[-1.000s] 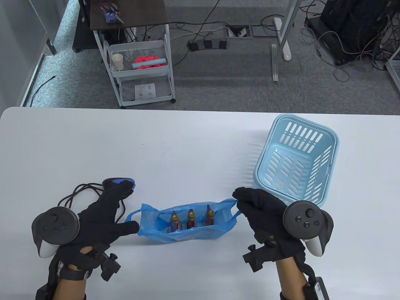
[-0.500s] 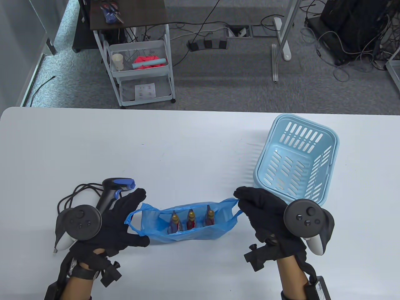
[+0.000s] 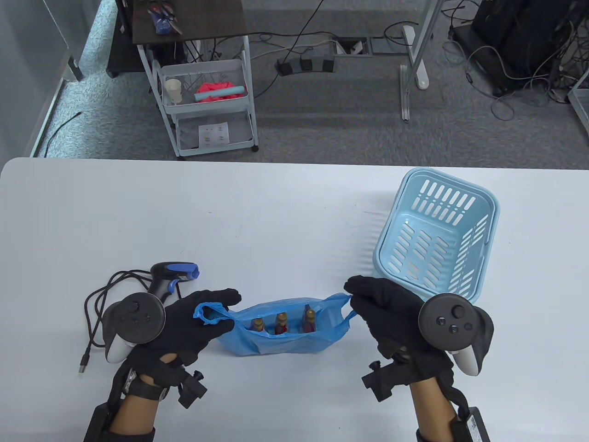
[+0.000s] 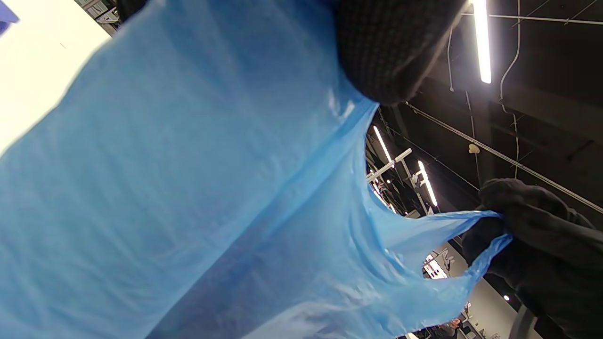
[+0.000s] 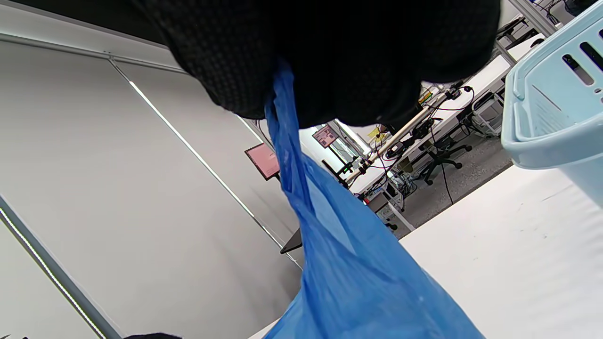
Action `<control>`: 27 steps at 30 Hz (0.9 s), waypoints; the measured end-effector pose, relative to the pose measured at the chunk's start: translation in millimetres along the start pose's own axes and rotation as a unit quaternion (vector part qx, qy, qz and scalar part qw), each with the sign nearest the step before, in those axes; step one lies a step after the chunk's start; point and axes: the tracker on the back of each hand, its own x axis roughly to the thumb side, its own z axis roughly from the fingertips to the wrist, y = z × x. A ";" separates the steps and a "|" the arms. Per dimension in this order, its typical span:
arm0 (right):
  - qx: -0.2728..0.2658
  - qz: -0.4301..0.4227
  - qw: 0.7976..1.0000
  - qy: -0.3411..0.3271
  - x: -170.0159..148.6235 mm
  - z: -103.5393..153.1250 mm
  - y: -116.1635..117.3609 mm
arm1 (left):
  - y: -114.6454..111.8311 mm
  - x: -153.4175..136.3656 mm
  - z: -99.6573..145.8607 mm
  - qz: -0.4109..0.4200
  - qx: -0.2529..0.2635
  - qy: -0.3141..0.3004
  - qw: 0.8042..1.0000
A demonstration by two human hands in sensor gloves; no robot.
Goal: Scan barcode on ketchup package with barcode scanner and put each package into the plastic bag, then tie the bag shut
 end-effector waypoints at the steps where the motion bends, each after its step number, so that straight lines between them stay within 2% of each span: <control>1: 0.001 -0.002 1.000 -0.001 -1.3 1.4 -1.6 | -0.5 0.2 0.0 0.000 0.004 0.001 1.000; 6: -0.003 -0.012 1.000 -0.017 -11.4 9.2 -10.9 | 0.0 0.3 0.3 0.001 0.013 0.004 1.000; 13: 0.037 -0.042 0.997 -0.043 -35.1 18.0 -9.9 | 1.7 -1.1 1.0 0.007 0.019 0.010 1.000; 17: 0.127 -0.039 0.990 -0.052 -55.0 21.1 10.1 | 1.7 -1.1 0.9 0.007 0.019 0.012 1.000; 20: 0.165 -0.052 0.984 -0.046 -69.8 19.7 33.6 | 1.8 -1.6 0.4 0.009 0.019 0.015 1.000; 22: 0.175 -0.072 0.981 -0.048 -78.4 15.1 47.2 | 1.4 -2.0 0.0 0.013 0.018 0.017 1.000; 27: 0.149 -0.184 0.970 -0.048 -95.3 -1.3 73.9 | 1.3 -1.8 -0.1 0.015 0.017 0.019 1.000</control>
